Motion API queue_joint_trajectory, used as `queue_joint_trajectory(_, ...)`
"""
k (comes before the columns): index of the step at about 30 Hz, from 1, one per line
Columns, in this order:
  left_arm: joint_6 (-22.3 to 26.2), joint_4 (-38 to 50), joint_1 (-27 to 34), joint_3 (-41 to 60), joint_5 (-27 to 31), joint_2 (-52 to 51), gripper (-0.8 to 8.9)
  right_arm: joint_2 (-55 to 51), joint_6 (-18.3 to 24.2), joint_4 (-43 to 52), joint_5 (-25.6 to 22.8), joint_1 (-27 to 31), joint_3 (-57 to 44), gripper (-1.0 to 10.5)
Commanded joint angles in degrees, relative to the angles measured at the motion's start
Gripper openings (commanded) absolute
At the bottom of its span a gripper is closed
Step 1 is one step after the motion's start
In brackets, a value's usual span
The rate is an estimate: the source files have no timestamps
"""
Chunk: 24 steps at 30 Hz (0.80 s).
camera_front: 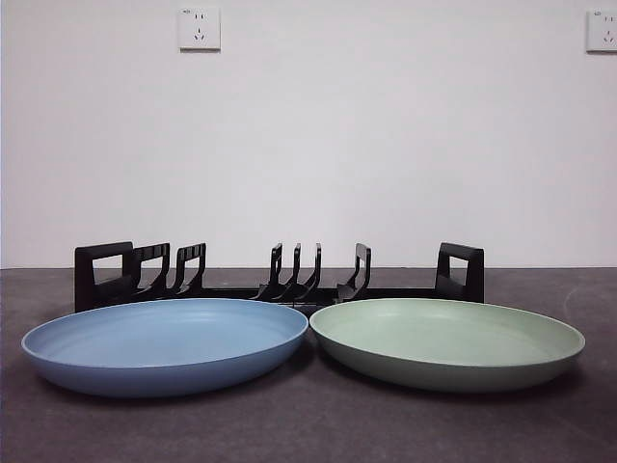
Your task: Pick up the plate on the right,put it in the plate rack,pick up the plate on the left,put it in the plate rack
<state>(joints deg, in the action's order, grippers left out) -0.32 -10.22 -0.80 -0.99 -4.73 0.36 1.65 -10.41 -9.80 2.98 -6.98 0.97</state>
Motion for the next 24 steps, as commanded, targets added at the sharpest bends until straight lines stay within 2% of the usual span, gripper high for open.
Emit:
queue_joint_trajectory(1, -9.9, 0.7, 0.1, 0.8, -0.3, -0.1, -0.03, 0.0, -9.3, -0.5, 0.2, 0.1, -0.6, 0.0)
queue_joint_trajectory(3, -13.4, 0.8, 0.1, 0.6, -1.5, -0.1, -0.04, 0.0, -11.6, -0.6, 0.2, 0.1, -0.4, 0.0)
queue_joint_trajectory(7, -16.7, 1.7, 0.1, -0.4, -8.0, -0.1, -0.07, 0.5, -13.8, -1.3, 1.6, 0.1, 1.2, -0.1)
queue_joint_trajectory(11, -18.0, -1.0, 0.1, -4.2, -11.5, 0.9, -0.06, 2.7, -14.7, -2.2, 1.6, 0.1, 4.7, -0.1)
queue_joint_trajectory(20, -17.6, -2.8, 0.1, -17.7, -12.0, 14.4, -0.07, 18.8, -14.2, -3.7, 1.6, 0.1, 18.0, -0.1)
queue_joint_trajectory(24, -16.7, -6.2, 0.1, -25.0, -12.4, 24.2, -0.07, 29.4, -9.9, -8.9, 4.5, 0.1, 26.9, -0.1)
